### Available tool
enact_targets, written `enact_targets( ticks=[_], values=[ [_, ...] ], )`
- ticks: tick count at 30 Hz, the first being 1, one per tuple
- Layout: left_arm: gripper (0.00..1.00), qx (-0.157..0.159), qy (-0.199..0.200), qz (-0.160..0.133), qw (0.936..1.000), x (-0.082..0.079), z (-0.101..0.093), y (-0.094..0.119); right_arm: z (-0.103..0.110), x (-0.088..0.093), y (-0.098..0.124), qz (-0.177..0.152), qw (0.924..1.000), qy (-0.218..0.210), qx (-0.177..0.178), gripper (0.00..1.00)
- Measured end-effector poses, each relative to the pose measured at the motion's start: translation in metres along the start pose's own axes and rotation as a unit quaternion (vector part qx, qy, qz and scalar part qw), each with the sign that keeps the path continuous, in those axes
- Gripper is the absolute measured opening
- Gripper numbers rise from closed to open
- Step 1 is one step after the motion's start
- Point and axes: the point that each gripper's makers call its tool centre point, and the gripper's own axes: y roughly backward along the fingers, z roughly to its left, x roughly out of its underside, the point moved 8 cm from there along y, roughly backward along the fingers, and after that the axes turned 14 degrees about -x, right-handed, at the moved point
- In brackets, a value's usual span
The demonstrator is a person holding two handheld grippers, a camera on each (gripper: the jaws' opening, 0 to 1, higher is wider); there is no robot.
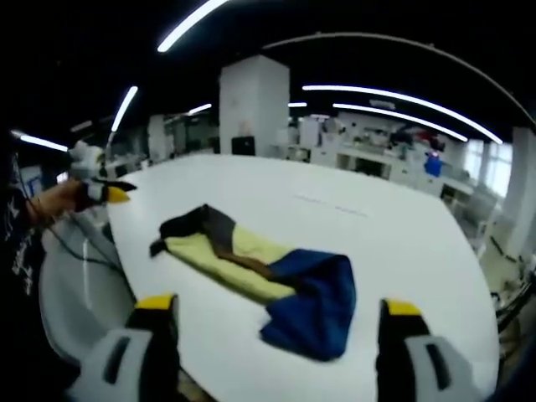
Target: Fold the garment on the visible template until the final outline fits inside the template.
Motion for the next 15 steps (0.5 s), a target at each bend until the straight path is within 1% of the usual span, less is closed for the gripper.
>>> enact_targets(
  ticks=[3, 6, 15],
  values=[
    [0.97, 0.003, -0.003, -0.003, 1.0000, -0.002, -0.001, -0.001, -0.004, -0.001, 0.002, -0.019, 0.9998, -0.003, 0.004, 0.99],
    [0.96, 0.005, -0.006, -0.002, 1.0000, -0.003, -0.003, -0.003, -0.007, -0.002, 0.002, -0.026, 0.9996, -0.008, 0.006, 0.99],
    [0.90, 0.015, -0.012, -0.003, 0.9998, -0.006, -0.004, -0.010, -0.014, 0.000, -0.001, -0.024, 0.9997, -0.005, 0.007, 0.99]
  ],
)
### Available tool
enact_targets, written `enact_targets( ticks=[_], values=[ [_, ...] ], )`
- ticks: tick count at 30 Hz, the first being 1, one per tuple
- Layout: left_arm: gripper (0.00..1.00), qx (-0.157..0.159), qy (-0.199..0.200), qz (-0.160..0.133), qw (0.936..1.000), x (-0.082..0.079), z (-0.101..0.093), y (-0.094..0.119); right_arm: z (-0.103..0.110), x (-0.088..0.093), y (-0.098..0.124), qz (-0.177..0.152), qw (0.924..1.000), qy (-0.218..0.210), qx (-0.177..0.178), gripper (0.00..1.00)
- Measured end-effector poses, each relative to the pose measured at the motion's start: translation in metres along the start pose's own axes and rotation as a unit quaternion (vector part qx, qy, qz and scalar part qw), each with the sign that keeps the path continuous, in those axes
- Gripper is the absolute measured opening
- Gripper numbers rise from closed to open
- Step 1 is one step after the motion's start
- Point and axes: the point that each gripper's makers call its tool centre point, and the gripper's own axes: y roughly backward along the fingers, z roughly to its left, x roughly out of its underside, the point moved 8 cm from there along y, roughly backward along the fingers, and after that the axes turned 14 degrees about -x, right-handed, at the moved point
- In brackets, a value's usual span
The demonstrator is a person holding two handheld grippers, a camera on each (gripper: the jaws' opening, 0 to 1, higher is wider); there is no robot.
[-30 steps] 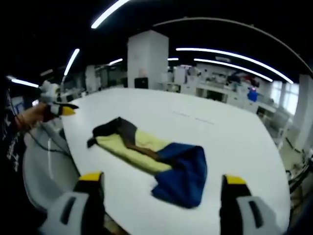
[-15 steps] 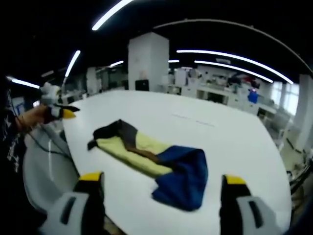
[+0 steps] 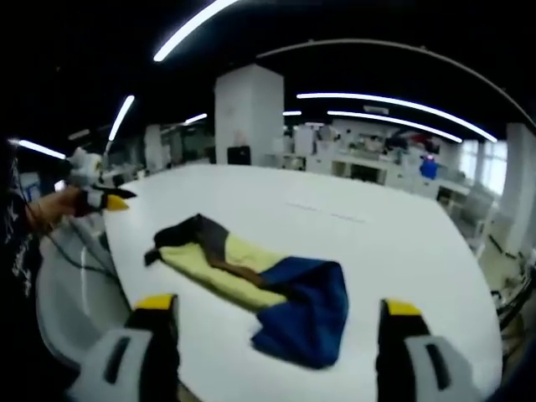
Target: Fold the garment on the visible template until the final outline fits inside the template.
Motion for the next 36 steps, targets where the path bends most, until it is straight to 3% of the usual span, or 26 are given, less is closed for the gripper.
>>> enact_targets(
  ticks=[19, 28, 36],
  values=[
    [0.83, 0.022, -0.006, 0.010, 0.9997, 0.000, -0.003, -0.019, -0.010, -0.002, -0.023, 0.003, 0.9994, -0.003, -0.034, 0.94],
    [0.75, 0.062, -0.033, 0.020, 0.9973, -0.003, -0.018, -0.038, -0.012, -0.005, -0.041, 0.018, 0.9979, 0.016, -0.060, 0.87],
    [0.67, 0.090, -0.040, 0.016, 0.9950, -0.008, -0.032, -0.054, -0.016, -0.011, -0.056, 0.007, 0.9958, 0.010, -0.091, 0.78]
  ],
)
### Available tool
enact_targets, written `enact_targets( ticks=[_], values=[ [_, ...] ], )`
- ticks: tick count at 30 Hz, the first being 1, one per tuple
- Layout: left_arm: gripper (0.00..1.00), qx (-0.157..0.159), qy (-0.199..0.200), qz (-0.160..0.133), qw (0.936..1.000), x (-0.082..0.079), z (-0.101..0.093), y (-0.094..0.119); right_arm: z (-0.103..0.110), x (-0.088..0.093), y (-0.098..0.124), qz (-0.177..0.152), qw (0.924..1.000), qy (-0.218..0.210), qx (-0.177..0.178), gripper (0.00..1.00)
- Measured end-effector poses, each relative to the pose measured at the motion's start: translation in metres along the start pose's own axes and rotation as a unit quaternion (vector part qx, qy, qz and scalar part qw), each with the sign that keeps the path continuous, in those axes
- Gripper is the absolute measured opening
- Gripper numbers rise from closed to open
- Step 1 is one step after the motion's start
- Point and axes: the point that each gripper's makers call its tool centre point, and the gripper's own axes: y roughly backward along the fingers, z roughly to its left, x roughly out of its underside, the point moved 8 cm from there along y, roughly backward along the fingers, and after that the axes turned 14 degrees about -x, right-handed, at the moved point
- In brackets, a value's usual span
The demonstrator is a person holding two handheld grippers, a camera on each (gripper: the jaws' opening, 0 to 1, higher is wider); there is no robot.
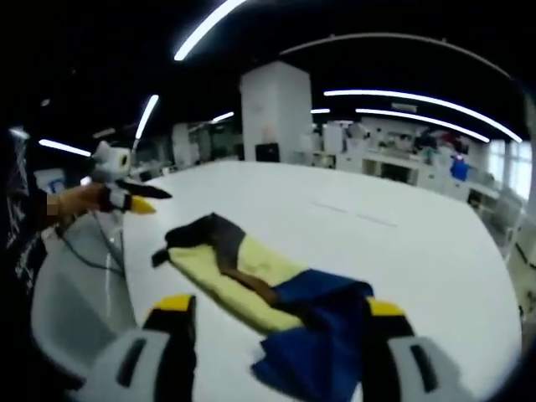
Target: Fold the garment on the visible template until the final outline fits inside the template.
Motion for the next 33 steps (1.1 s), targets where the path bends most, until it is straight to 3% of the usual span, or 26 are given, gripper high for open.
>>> enact_targets(
  ticks=[6, 15, 33],
  values=[
    [0.57, 0.030, -0.003, -0.002, 0.9996, -0.001, -0.004, -0.015, -0.006, -0.004, -0.013, 0.006, 0.9994, 0.004, -0.034, 0.69],
    [0.54, 0.069, -0.006, 0.013, 0.9975, 0.001, -0.011, -0.041, -0.022, 0.000, -0.033, 0.037, 0.9972, 0.030, -0.057, 0.59],
    [0.44, 0.125, -0.063, 0.041, 0.9894, 0.011, -0.027, -0.097, -0.050, 0.013, -0.061, 0.089, 0.9908, 0.048, -0.089, 0.51]
  ],
)
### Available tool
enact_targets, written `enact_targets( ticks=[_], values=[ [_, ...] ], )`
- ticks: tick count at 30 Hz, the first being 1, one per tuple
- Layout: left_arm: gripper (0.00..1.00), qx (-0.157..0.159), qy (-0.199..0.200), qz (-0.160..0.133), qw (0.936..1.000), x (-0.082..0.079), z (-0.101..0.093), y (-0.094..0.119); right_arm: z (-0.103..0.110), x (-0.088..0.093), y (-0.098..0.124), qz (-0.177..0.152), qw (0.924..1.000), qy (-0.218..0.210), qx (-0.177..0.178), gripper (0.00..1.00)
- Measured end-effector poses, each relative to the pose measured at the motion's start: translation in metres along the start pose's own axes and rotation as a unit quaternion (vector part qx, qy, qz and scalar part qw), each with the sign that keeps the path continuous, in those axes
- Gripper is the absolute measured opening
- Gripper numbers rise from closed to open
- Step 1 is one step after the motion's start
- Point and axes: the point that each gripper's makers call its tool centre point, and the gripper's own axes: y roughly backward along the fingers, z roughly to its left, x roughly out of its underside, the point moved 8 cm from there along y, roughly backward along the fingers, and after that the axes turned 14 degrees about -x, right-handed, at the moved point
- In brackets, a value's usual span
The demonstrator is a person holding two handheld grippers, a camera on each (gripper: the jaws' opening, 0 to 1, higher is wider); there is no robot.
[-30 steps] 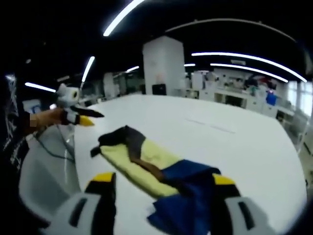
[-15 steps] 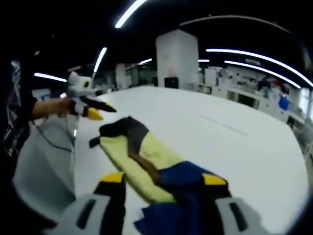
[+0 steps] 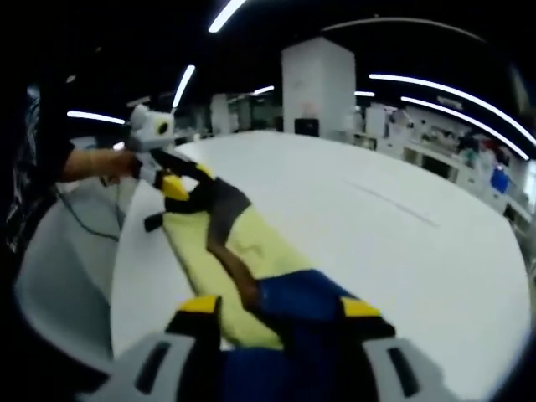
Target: Fold the garment on the visible template until the final outline fits inside the template.
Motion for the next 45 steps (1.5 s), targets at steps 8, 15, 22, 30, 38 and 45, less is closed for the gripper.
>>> enact_targets(
  ticks=[8, 15, 22, 30, 38, 45],
  values=[
    [0.43, 0.019, -0.019, 0.016, 0.9995, 0.003, -0.009, -0.019, -0.010, 0.007, -0.001, 0.016, 0.9998, -0.004, 0.007, 0.38],
    [0.40, 0.025, -0.054, 0.021, 0.9980, 0.009, -0.013, -0.028, -0.014, 0.013, -0.004, 0.047, 0.9986, 0.023, 0.011, 0.33],
    [0.38, 0.027, -0.090, 0.035, 0.9949, 0.019, -0.005, -0.026, -0.019, 0.014, -0.004, 0.052, 0.9978, 0.033, 0.022, 0.28],
    [0.26, -0.004, -0.120, 0.048, 0.9916, 0.029, 0.002, -0.034, -0.019, 0.013, -0.007, 0.046, 0.9980, 0.037, 0.021, 0.12],
    [0.08, -0.026, -0.120, 0.052, 0.9911, 0.031, 0.006, -0.040, -0.014, 0.009, -0.008, 0.039, 0.9982, 0.044, 0.017, 0.00],
    [0.00, -0.021, -0.101, 0.054, 0.9932, 0.033, 0.007, -0.039, -0.013, 0.005, -0.005, 0.021, 0.9987, 0.044, 0.012, 0.00]
  ],
)
